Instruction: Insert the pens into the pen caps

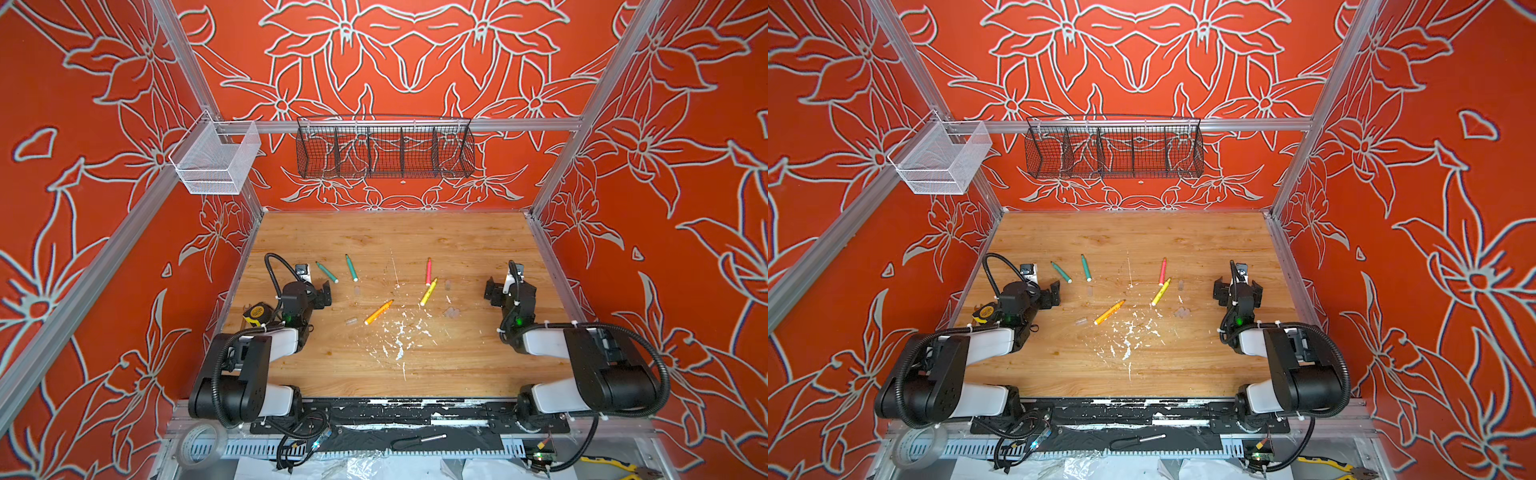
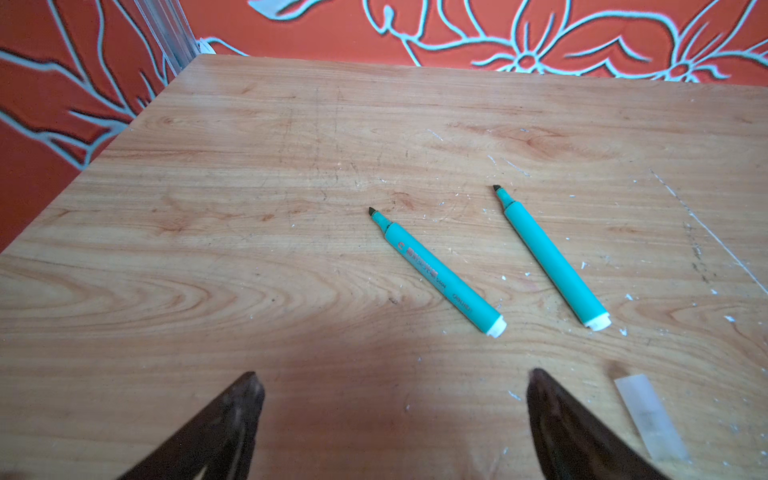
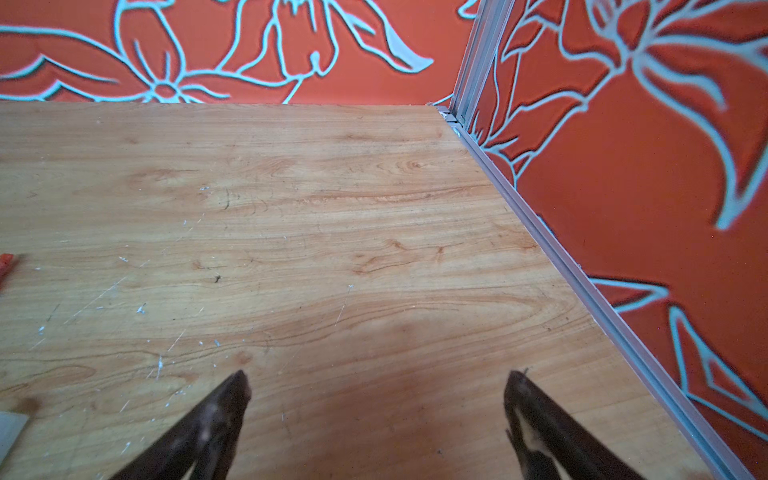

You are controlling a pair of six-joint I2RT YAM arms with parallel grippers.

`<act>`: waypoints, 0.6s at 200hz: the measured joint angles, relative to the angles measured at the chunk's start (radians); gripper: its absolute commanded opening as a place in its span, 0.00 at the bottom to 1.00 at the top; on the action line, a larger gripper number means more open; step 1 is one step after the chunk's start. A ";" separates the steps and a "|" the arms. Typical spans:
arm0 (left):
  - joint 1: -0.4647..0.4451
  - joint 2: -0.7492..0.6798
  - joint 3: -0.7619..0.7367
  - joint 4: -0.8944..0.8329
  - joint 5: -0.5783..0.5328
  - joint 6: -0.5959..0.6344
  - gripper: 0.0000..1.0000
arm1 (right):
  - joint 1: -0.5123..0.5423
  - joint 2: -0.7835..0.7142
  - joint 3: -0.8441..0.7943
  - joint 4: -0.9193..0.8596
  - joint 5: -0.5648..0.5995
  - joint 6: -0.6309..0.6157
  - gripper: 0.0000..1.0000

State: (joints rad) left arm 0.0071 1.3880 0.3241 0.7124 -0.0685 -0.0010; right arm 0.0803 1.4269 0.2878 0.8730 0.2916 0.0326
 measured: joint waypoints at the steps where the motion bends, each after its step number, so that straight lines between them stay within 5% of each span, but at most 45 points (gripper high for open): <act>1: 0.000 0.000 0.000 0.000 0.000 0.000 0.97 | 0.000 0.000 0.000 0.000 0.000 0.000 0.97; 104: 0.000 -0.001 0.000 -0.002 -0.008 0.000 0.97 | 0.000 0.000 0.000 0.000 0.005 0.000 0.97; 120: -0.005 -0.038 0.029 -0.105 -0.029 -0.003 0.97 | 0.000 -0.002 0.001 -0.006 0.006 0.000 0.97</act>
State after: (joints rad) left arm 0.0025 1.3499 0.3527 0.6075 -0.0978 -0.0036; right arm 0.0807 1.4250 0.2890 0.8665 0.2974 0.0322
